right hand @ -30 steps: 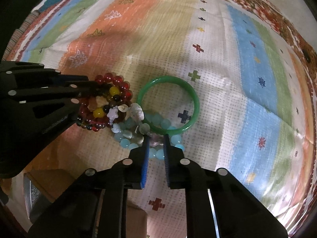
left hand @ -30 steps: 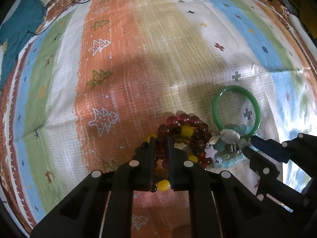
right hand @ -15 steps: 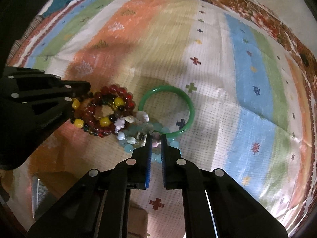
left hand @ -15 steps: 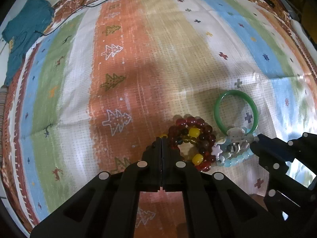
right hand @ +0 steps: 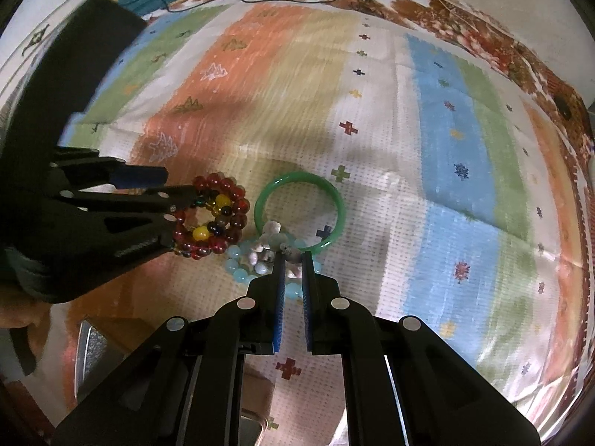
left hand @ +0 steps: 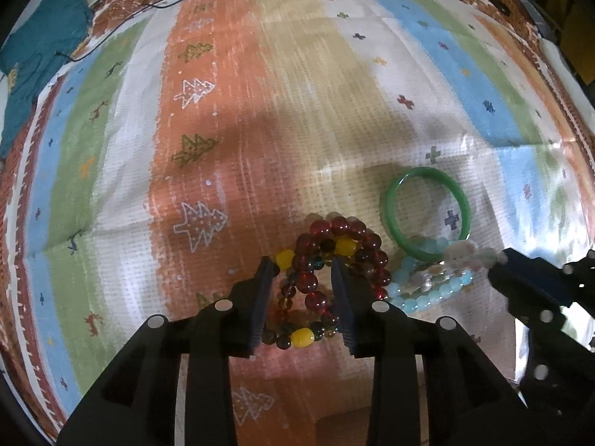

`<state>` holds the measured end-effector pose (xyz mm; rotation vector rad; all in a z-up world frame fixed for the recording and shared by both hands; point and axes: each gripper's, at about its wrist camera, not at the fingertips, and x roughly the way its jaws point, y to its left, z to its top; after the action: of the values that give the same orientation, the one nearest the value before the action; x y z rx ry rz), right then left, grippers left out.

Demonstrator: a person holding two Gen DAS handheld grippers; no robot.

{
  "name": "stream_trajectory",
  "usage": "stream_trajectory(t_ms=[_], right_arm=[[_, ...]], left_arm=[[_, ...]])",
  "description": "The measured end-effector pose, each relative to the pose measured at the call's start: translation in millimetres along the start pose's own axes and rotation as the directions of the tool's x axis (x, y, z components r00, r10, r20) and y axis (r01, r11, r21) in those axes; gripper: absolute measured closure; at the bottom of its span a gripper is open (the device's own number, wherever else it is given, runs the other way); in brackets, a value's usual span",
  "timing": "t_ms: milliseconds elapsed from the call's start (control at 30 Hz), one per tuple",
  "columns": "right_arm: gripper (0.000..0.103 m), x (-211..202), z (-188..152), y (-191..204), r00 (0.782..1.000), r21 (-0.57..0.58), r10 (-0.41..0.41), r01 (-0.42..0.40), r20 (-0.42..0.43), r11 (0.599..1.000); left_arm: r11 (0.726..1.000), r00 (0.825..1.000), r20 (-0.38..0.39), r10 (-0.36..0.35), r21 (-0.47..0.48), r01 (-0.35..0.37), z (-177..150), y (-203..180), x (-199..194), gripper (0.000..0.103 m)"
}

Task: Organize jewelry
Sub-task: 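Lift the red bead bracelet with the left tool and carry it over the tin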

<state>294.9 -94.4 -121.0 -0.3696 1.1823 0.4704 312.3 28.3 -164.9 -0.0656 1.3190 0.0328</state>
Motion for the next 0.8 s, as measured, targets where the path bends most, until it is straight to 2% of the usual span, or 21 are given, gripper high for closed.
stream_trajectory(t_ms=[133,233,333,800], right_arm=[[0.093,-2.0,-1.2,-1.3,1.0,0.005,0.005,-0.005,0.001,1.0],[0.093,-4.1,-0.8,-1.9,1.0,0.006,0.006,-0.006,0.006,1.0],[0.093,-7.9,-1.7,-1.8,1.0,0.006,0.005,-0.005,0.014,1.0],[0.093,-29.4,-9.6,-5.2,0.997,0.031,-0.023,0.021,0.07,0.999]], left_arm=[[1.0,1.0,-0.025,0.02,0.011,-0.019,-1.3,-1.9,11.3,0.072],[0.999,0.999,-0.04,0.025,0.022,-0.024,-3.4,-3.4,18.8,0.089],[0.999,0.999,-0.021,0.043,0.024,-0.042,-2.9,-4.7,15.8,0.09],[1.0,0.998,0.066,0.017,0.019,-0.018,-10.2,-12.4,-29.0,0.09]])
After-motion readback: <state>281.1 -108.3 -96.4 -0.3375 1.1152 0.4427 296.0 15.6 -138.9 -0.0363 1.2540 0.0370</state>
